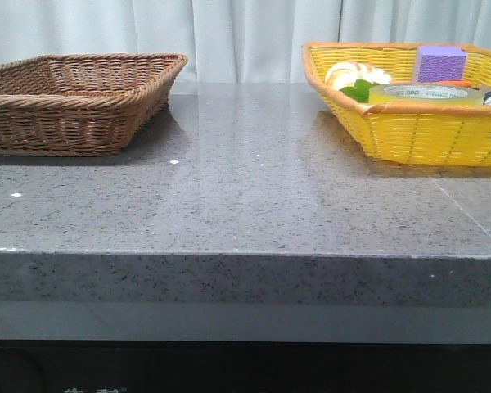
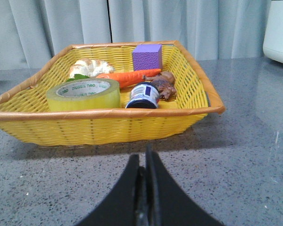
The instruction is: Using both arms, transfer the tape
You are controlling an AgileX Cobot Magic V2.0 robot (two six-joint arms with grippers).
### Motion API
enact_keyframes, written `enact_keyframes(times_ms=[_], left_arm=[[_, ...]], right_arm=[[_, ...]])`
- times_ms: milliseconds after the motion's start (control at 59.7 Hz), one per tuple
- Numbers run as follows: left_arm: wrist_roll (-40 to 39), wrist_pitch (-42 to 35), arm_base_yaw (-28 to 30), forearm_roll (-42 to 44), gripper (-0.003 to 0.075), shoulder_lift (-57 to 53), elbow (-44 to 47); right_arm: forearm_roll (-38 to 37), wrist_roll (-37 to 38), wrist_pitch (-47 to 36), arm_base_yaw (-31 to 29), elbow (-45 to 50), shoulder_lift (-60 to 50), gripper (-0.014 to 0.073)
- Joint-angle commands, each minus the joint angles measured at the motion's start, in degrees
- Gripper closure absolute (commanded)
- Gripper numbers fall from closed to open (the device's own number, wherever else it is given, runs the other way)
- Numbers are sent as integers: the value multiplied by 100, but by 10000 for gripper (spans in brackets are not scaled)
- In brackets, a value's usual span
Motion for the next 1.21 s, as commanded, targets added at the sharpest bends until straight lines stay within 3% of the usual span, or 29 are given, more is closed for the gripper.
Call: enact_keyframes(times_ms=[0,804,1022,1189], left_arm=[[-45,-501,24,-40,740,-103,217],[-35,-534,24,-15,740,-103,217],[-35,-902,24,-15,740,-103,217],[-35,-828,24,-15,740,-103,-139]], right_arm=[[-22,12,-423,-38,-154,-150,662],[-22,12,-545,-38,-154,-150,662],[-22,12,-708,-38,-162,-150,662],[-17,12,-566,-38,-549,-150,662]])
